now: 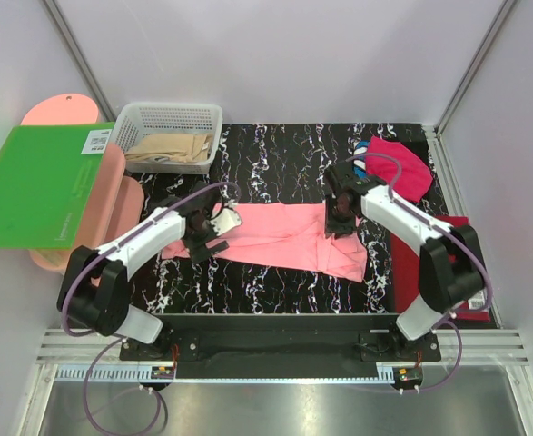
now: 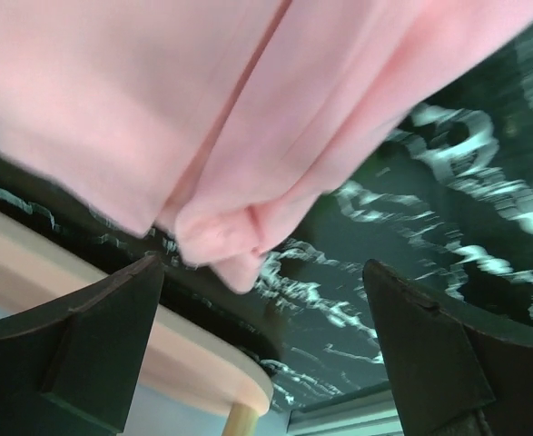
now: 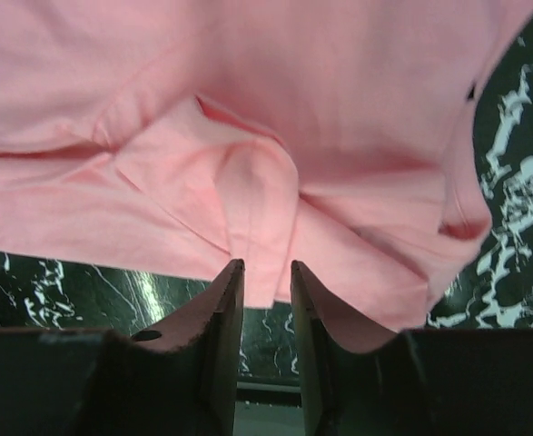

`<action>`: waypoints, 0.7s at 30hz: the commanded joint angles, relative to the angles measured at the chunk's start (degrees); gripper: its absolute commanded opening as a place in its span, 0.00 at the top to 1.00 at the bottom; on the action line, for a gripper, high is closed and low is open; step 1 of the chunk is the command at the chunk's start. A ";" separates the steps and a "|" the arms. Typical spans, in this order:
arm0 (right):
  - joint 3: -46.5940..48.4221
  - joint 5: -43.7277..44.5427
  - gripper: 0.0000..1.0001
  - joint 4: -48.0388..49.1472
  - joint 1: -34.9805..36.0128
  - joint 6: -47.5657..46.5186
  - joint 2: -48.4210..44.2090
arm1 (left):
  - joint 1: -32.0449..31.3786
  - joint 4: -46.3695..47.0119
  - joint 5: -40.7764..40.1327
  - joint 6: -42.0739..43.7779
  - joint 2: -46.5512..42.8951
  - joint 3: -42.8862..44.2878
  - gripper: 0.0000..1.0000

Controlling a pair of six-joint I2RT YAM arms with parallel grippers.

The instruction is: Fold and stack the t-shirts

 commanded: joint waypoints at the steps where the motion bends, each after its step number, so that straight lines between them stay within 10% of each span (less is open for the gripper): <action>1: 7.61 -1.74 0.66 3.60 0.35 -2.70 7.35 | -6.12 -1.41 7.41 -5.73 3.09 8.50 0.02; 21: 15.97 -3.41 0.76 3.60 0.35 -2.97 16.60 | -12.11 2.18 4.60 -8.46 13.47 11.85 0.02</action>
